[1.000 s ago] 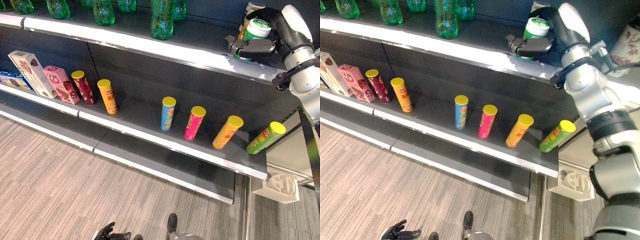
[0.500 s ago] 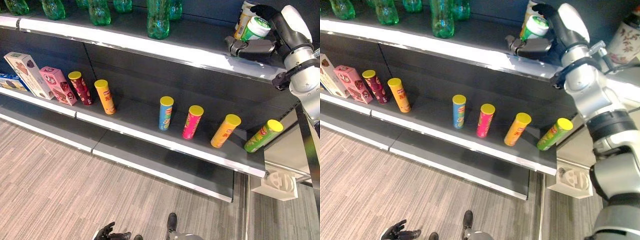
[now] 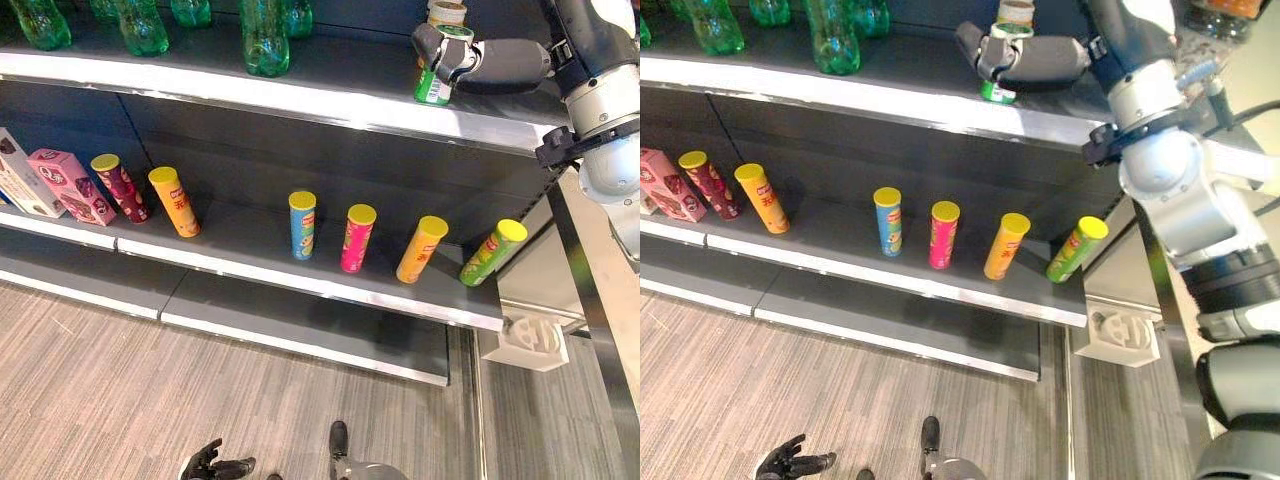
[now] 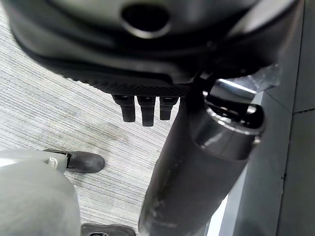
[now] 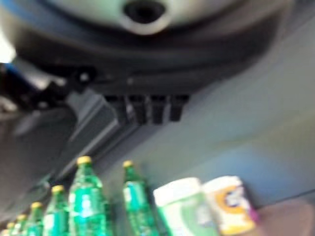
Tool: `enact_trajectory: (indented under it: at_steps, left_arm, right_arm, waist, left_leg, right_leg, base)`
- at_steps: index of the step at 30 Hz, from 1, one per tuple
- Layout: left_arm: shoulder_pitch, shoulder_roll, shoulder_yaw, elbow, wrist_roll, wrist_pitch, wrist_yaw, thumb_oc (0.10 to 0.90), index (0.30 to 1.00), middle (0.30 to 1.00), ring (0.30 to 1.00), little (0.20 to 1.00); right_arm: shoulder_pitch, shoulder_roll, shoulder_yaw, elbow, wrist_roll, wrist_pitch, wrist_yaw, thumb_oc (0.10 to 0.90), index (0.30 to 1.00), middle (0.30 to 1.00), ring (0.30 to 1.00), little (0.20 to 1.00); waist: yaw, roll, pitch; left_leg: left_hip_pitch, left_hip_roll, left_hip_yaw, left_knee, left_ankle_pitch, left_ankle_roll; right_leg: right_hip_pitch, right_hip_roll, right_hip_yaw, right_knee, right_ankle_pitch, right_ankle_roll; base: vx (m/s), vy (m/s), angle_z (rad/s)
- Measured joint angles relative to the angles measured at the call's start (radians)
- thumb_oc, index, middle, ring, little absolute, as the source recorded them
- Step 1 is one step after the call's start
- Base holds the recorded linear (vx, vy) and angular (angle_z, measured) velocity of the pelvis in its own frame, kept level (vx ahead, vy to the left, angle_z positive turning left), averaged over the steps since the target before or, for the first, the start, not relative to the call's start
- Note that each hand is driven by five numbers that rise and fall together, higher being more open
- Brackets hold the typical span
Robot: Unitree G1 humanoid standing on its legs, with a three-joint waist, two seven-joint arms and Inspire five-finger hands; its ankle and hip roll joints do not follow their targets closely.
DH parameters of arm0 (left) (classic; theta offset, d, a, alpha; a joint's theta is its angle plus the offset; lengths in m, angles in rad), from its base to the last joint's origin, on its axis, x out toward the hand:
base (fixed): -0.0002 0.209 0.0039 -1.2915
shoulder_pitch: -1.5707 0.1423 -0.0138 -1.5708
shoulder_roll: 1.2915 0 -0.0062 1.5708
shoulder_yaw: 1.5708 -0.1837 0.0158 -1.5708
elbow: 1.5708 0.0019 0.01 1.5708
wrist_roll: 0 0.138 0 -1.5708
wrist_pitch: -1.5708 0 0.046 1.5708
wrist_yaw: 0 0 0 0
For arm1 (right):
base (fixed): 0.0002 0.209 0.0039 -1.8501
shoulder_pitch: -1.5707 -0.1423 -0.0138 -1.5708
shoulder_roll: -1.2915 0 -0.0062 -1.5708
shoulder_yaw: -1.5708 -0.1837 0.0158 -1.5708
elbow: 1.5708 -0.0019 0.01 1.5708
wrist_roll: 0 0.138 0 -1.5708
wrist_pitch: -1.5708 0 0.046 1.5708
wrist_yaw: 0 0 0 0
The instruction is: Put the goods on the table back onto the shelves and tidy them up.
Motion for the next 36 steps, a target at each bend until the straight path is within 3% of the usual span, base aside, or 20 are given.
enact_trajectory:
  at_steps: [7, 10, 12, 13, 14, 15, 17, 19, 21, 22, 23, 24, 25, 26, 27, 28, 29, 30, 33, 36]
  left_arm:
    - [-0.007, 0.002, 0.028, 0.024, 0.021, 0.011, 0.002, 0.8, 0.9, 0.9, 0.9, 0.9]
    - [-0.013, 0.014, 0.038, 0.018, 0.041, 0.02, 0.008, 0.8, 0.9, 0.9, 0.9, 0.9]
    - [-0.014, 0.022, 0.037, -0.016, 0.058, 0.02, 0.014, 0.8, 0.9, 0.9, 0.9, 0.9]
    - [-0.018, 0.039, 0.039, -0.027, 0.062, 0.019, 0.012, 0.8, 0.9, 0.9, 0.9, 0.9]
    - [-0.026, 0.048, 0.043, -0.022, 0.066, 0.02, 0.009, 0.8, 0.9, 0.9, 0.9, 0.9]
    - [-0.05, 0.051, 0.042, -0.029, 0.082, 0.017, 0.008, 0.8, 0.9, 0.9, 0.9, 0.9]
    - [-0.081, 0.066, 0.033, -0.044, 0.1, 0.018, -0.008, 0.8, 0.9, 0.9, 0.9, 0.9]
    - [-0.1, 0.069, 0.026, -0.047, 0.108, 0.018, -0.021, 0.8, 0.9, 0.9, 0.9, 0.9]
    - [-0.119, 0.084, 0.021, -0.064, 0.12, 0.016, -0.029, 0.8, 0.9, 0.9, 0.9, 0.9]
    - [-0.12, 0.091, 0.02, -0.07, 0.121, 0.015, -0.031, 0.8, 0.9, 0.9, 0.9, 0.9]
    - [-0.12, 0.099, 0.012, -0.073, 0.121, 0.017, -0.031, 0.8, 0.9, 0.9, 0.9, 0.9]
    - [-0.12, 0.115, -0.004, -0.076, 0.121, 0.019, -0.031, 0.8, 0.9, 0.9, 0.9, 0.9]
    - [-0.114, 0.123, -0.001, -0.091, 0.121, 0.02, -0.031, 0.8, 0.9, 0.9, 0.9, 0.9]
    - [-0.109, 0.096, -0.003, -0.121, 0.121, 0.019, -0.036, 0.8, 0.9, 0.9, 0.9, 0.9]
    - [-0.123, 0.052, -0.041, -0.121, 0.13, 0.024, -0.054, 0.8, 0.9, 0.9, 0.9, 0.9]
    - [-0.123, 0.043, -0.043, -0.124, 0.131, 0.02, -0.056, 0.8, 0.9, 0.9, 0.9, 0.9]
    - [-0.119, 0.039, -0.043, -0.126, 0.137, 0.018, -0.057, 0.8, 0.9, 0.9, 0.9, 0.9]
    - [-0.11, 0.033, -0.044, -0.126, 0.138, 0.018, -0.066, 0.8, 0.9, 0.9, 0.9, 0.9]
    - [-0.091, 0.029, -0.043, -0.124, 0.139, 0.02, -0.071, 0.8, 0.9, 0.9, 0.9, 0.9]
    - [-0.066, 0.012, -0.055, -0.135, 0.149, 0.02, -0.075, 0.8, 0.9, 0.9, 0.9, 0.9]
  right_arm:
    - [0.354, -0.003, -0.211, -0.325, 0.0, -0.004, 0.026, 0.8, 0.9, 0.9, 0.9, 0.9]
    - [0.486, 0.01, -0.244, -0.432, 0.0, -0.022, 0.078, 0.8, 0.9, 0.9, 0.9, 0.9]
    - [0.562, 0.033, -0.26, -0.484, 0.0, -0.039, 0.108, 0.8, 0.9, 0.9, 0.9, 0.9]
    - [0.564, 0.024, -0.244, -0.491, 0.0, -0.041, 0.132, 0.8, 0.9, 0.9, 0.9, 0.9]
    - [0.572, 0.013, -0.241, -0.489, 0.0, -0.041, 0.151, 0.8, 0.9, 0.9, 0.9, 0.9]
    - [0.627, 0.007, -0.272, -0.491, 0.001, -0.045, 0.169, 0.8, 0.9, 0.9, 0.9, 0.9]
    - [0.643, -0.017, -0.297, -0.493, 0.003, -0.044, 0.175, 0.8, 0.9, 0.9, 0.9, 0.9]
    - [0.645, -0.027, -0.325, -0.499, 0.008, -0.045, 0.183, 0.8, 0.9, 0.9, 0.9, 0.9]
    - [0.644, -0.027, -0.362, -0.529, 0.026, -0.063, 0.184, 0.8, 0.9, 0.9, 0.9, 0.9]
    - [0.644, -0.027, -0.373, -0.539, 0.028, -0.073, 0.184, 0.8, 0.9, 0.9, 0.9, 0.9]
    - [0.644, -0.027, -0.387, -0.547, 0.029, -0.087, 0.184, 0.8, 0.9, 0.9, 0.9, 0.9]
    - [0.644, -0.019, -0.404, -0.549, 0.028, -0.101, 0.183, 0.8, 0.9, 0.9, 0.9, 0.9]
    - [0.628, 0.035, -0.409, -0.538, 0.028, -0.11, 0.176, 0.8, 0.9, 0.9, 0.9, 0.9]
    - [0.621, 0.035, -0.448, -0.527, 0.028, -0.101, 0.166, 0.8, 0.9, 0.9, 0.9, 0.9]
    - [0.748, 0.021, -0.609, -0.468, 0.03, -0.101, 0.136, 0.8, 0.9, 0.9, 0.9, 0.9]
    - [0.81, 0.02, -0.674, -0.439, 0.031, -0.088, 0.117, 0.8, 0.9, 0.9, 0.9, 0.9]
    - [0.82, 0.02, -0.698, -0.404, 0.037, -0.071, 0.095, 0.8, 0.9, 0.9, 0.9, 0.9]
    - [0.816, 0.019, -0.725, -0.369, 0.05, -0.055, 0.066, 0.8, 0.9, 0.9, 0.9, 0.9]
    - [0.799, 0.007, -0.736, -0.375, 0.072, -0.049, 0.031, 0.8, 0.9, 0.9, 0.9, 0.9]
    - [0.973, -0.005, -0.863, -0.331, 0.142, -0.095, 0.033, 0.8, 0.9, 0.9, 0.9, 0.9]
  waist:
    - [-0.009, -0.031, 0.005]
    - [-0.064, -0.061, 0.015]
    - [-0.065, -0.081, 0.023]
    - [-0.085, -0.111, 0.038]
    - [-0.106, -0.13, 0.055]
    - [-0.135, -0.108, 0.072]
    - [-0.15, -0.072, 0.096]
    - [-0.157, -0.066, 0.1]
    - [-0.134, -0.06, 0.1]
    - [-0.126, -0.06, 0.098]
    - [-0.121, -0.07, 0.092]
    - [-0.108, -0.078, 0.088]
    - [-0.068, -0.104, 0.09]
    - [-0.075, -0.1, 0.094]
    - [-0.093, -0.054, 0.087]
    - [-0.115, -0.06, 0.08]
    - [-0.119, -0.065, 0.071]
    - [-0.115, -0.048, 0.056]
    - [-0.14, -0.012, 0.034]
    - [-0.119, 0.012, 0.008]
  left_leg:
    - [-0.004, -0.025, 0.07, 0.0, -0.008, 0.014]
    - [-0.009, -0.047, 0.114, 0.016, -0.016, 0.031]
    - [-0.019, -0.065, 0.18, 0.005, -0.025, 0.059]
    - [-0.013, -0.074, 0.222, 0.002, -0.017, 0.071]
    - [-0.007, -0.082, 0.251, 0.01, -0.014, 0.086]
    - [-0.007, -0.042, 0.318, 0.007, -0.007, 0.088]
    - [-0.006, 0.001, 0.383, 0.001, 0.003, 0.089]
    - [-0.002, 0.015, 0.432, 0.002, 0.005, 0.088]
    - [0.003, 0.052, 0.494, 0.001, 0.011, 0.077]
    - [0.003, 0.06, 0.497, 0.002, 0.013, 0.074]
    - [0.008, 0.069, 0.499, 0.003, 0.015, 0.057]
    - [0.016, 0.079, 0.523, 0.022, 0.009, 0.013]
    - [-0.055, 0.136, 0.558, 0.192, -0.028, 0.013]
    - [-0.143, 0.111, 0.51, 0.177, -0.067, 0.054]
    - [-0.129, 0.125, 0.473, 0.091, 0.046, 0.009]
    - [-0.121, 0.119, 0.437, 0.079, 0.043, 0.005]
    - [-0.093, 0.114, 0.438, 0.064, 0.052, -0.009]
    - [-0.089, 0.122, 0.443, 0.041, 0.06, -0.029]
    - [-0.073, 0.134, 0.443, -0.005, 0.066, -0.037]
    - [-0.068, 0.15, 0.44, 0.0, 0.1, -0.058]
  right_leg:
    - [-0.036, 0.006, 0.08, 0.001, 0.036, 0.021]
    - [-0.052, 0.003, 0.131, 0.001, 0.059, 0.065]
    - [-0.109, 0.027, 0.224, 0.001, 0.154, 0.187]
    - [-0.113, 0.015, 0.231, 0.0, 0.147, 0.198]
    - [-0.112, -0.002, 0.197, 0.001, 0.086, 0.248]
    - [-0.143, 0.007, 0.103, 0.02, 0.025, 0.218]
    - [-0.146, -0.014, 0.066, 0.021, 0.013, 0.24]
    - [-0.124, -0.088, 0.019, 0.028, -0.009, 0.263]
    - [-0.079, -0.172, -0.098, 0.087, -0.034, 0.263]
    - [-0.057, -0.185, -0.102, 0.088, -0.032, 0.259]
    - [-0.017, -0.199, -0.116, 0.093, -0.004, 0.228]
    - [0.015, -0.188, -0.144, 0.084, 0.025, 0.129]
    - [-0.01, -0.152, -0.202, 0.081, 0.048, 0.007]
    - [-0.026, -0.15, -0.174, 0.038, 0.11, 0.068]
    - [0.022, -0.126, -0.159, 0.015, 0.01, 0.153]
    - [0.056, -0.132, -0.148, 0.019, -0.044, 0.133]
    - [0.072, -0.123, -0.15, 0.016, -0.067, 0.089]
    - [0.073, -0.1, -0.145, 0.013, -0.07, 0.085]
    - [0.063, -0.074, -0.138, 0.001, -0.072, 0.085]
    - [0.075, -0.063, -0.15, 0.0, -0.076, 0.083]
  base:
    - [-0.09, 0.101, -0.33]
    - [-0.15, 0.166, -0.57]
    - [-0.09, 0.084, -1.35]
    - [-0.07, 0.058, -1.46]
    - [-0.1, 0.051, -1.37]
    - [-0.12, 0.039, -1.15]
    - [-0.14, 0.026, -1.21]
    - [-0.13, -0.015, -0.93]
    - [-0.14, -0.032, -0.92]
    - [-0.14, -0.031, -0.7]
    - [-0.15, -0.043, -0.55]
    - [-0.11, -0.035, -1.01]
    - [-0.06, -0.129, -1.31]
    - [0.0, -0.125, -1.25]
    - [0.0, -0.125, -0.17]
    - [0.02, -0.019, 0.36]
    - [0.0, 0.0, 0.36]
    - [0.0, 0.0, -0.08]
    - [0.03, -0.105, -0.13]
    - [-0.02, -0.131, 0.11]
